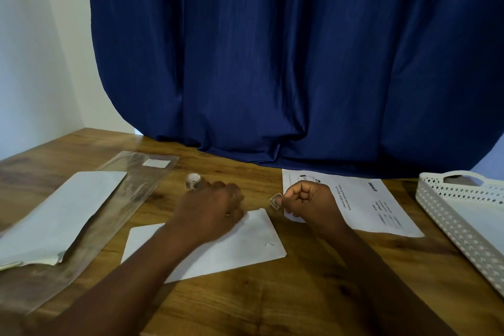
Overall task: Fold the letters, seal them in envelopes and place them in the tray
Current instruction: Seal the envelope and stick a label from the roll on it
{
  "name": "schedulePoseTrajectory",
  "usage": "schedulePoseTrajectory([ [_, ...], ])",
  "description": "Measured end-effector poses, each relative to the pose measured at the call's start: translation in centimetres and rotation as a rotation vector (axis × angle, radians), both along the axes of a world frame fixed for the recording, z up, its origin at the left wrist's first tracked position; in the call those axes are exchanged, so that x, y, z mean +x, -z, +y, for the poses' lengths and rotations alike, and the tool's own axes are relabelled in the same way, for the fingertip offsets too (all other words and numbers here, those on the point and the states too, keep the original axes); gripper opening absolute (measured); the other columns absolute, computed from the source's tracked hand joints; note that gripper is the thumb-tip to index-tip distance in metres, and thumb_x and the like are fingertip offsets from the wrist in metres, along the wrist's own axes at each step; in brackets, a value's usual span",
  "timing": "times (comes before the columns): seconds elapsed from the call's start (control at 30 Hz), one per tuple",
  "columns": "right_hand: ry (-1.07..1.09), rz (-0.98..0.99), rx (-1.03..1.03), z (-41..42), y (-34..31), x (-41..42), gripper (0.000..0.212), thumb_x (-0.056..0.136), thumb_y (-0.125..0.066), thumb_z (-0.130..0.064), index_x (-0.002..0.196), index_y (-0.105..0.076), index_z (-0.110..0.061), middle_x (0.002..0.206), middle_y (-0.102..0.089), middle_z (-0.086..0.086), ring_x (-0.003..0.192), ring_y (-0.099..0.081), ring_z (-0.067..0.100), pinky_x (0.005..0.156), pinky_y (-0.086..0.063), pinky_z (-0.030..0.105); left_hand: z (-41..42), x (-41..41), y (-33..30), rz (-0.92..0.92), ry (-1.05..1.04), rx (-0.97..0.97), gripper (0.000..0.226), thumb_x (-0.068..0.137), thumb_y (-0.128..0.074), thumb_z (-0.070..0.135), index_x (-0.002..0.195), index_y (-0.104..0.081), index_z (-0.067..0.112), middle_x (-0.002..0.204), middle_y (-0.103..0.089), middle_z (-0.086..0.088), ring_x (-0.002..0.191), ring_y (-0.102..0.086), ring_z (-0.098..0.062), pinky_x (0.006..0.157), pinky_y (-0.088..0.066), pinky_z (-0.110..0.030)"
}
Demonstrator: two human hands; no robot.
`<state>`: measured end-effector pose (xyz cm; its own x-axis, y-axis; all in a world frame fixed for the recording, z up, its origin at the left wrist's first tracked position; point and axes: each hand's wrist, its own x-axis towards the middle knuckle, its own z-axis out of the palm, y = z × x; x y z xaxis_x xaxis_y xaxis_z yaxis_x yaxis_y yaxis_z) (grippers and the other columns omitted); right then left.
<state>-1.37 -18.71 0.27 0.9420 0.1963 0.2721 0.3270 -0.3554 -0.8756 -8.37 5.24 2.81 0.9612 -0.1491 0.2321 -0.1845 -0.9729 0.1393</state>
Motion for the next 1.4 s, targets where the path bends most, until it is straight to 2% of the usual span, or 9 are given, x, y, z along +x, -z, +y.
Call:
schedulePoseTrajectory([
  [0.1,-0.021,0.01,0.022,0.1,-0.1,-0.1,0.013,0.077,-0.086,-0.02,0.08,-0.072,-0.022,0.071,-0.075,-0.01,0.063,-0.072,0.007,0.055,-0.057,0.019,-1.3,-3.8,2.6,0.105,0.027,0.026,0.06,0.095,-0.044,0.07,0.147,-0.043,0.041,0.152,-0.047,0.01,0.137,-0.044,-0.017,0.111,-0.042,-0.043],
  [0.2,-0.096,0.047,0.058,0.3,-0.3,-0.9,0.018,0.076,-0.086,-0.028,0.091,-0.076,-0.025,0.084,-0.079,-0.007,0.078,-0.076,0.011,0.065,-0.061,0.023,-1.2,-5.8,4.7,0.107,0.084,0.037,0.063,0.1,-0.033,0.067,0.157,-0.028,0.041,0.167,-0.025,0.013,0.154,-0.021,-0.015,0.125,-0.019,-0.04],
  [0.3,-0.181,0.064,0.007,0.4,-0.4,-1.6,0.009,0.082,-0.082,-0.026,0.09,-0.079,-0.023,0.084,-0.079,-0.007,0.078,-0.075,0.007,0.062,-0.054,0.014,-0.3,-6.8,5.2,0.14,0.215,-0.056,0.058,0.102,-0.034,0.06,0.158,-0.026,0.044,0.168,-0.016,0.022,0.158,-0.004,-0.008,0.129,-0.003,-0.04],
  [0.4,-0.202,0.122,-0.102,0.3,-0.5,-1.9,0.008,0.085,-0.08,-0.028,0.089,-0.08,-0.022,0.084,-0.079,-0.007,0.075,-0.073,0.008,0.063,-0.056,0.018,-0.1,-7.6,5.8,0.152,0.278,-0.147,0.057,0.099,-0.035,0.06,0.154,-0.032,0.048,0.165,-0.017,0.03,0.156,0.0,0.001,0.129,0.003,-0.04],
  [0.63,-0.245,0.205,-0.335,0.1,-0.3,-2.1,0.011,0.081,-0.082,-0.038,0.081,-0.08,-0.028,0.082,-0.076,-0.021,0.08,-0.066,-0.01,0.062,-0.044,0.008,-0.9,-8.0,6.4,0.105,0.263,-0.064,0.065,0.094,-0.022,0.063,0.156,-0.03,0.045,0.167,-0.015,0.025,0.156,0.003,-0.001,0.13,0.002,-0.042],
  [0.87,-0.245,0.18,-0.337,0.8,0.5,-1.7,0.009,0.08,-0.083,-0.036,0.073,-0.079,-0.031,0.081,-0.076,-0.02,0.08,-0.068,-0.006,0.06,-0.049,0.009,-1.0,-8.1,6.5,0.114,0.265,-0.005,0.063,0.096,-0.018,0.059,0.158,-0.019,0.043,0.17,-0.011,0.018,0.157,0.007,-0.007,0.129,0.001,-0.044],
  [0.97,-0.242,0.154,-0.368,1.2,0.9,-1.6,0.013,0.081,-0.082,-0.034,0.069,-0.077,-0.035,0.079,-0.075,-0.021,0.079,-0.067,-0.006,0.065,-0.05,0.014,-1.1,-8.1,6.4,0.113,0.265,0.012,0.064,0.097,-0.019,0.058,0.159,-0.01,0.041,0.169,-0.012,0.016,0.157,0.003,-0.008,0.129,0.0,-0.045],
  [1.1,-0.219,0.113,-0.418,1.7,1.2,-1.3,0.013,0.081,-0.083,-0.035,0.069,-0.077,-0.036,0.078,-0.076,-0.018,0.081,-0.069,0.005,0.079,-0.058,0.031,-1.2,-8.0,6.3,0.098,0.276,0.045,0.067,0.098,-0.018,0.057,0.16,-0.003,0.039,0.167,-0.016,0.013,0.156,-0.006,-0.01,0.128,-0.008,-0.047],
  [1.4,-0.187,0.104,-0.452,1.9,1.5,-1.6,0.009,0.078,-0.085,-0.036,0.072,-0.078,-0.034,0.08,-0.076,-0.019,0.083,-0.068,0.003,0.08,-0.058,0.031,-2.0,-7.3,6.2,0.045,0.232,0.102,0.078,0.088,-0.016,0.058,0.162,-0.016,0.033,0.157,-0.025,0.009,0.144,-0.022,-0.013,0.122,-0.02,-0.045],
])
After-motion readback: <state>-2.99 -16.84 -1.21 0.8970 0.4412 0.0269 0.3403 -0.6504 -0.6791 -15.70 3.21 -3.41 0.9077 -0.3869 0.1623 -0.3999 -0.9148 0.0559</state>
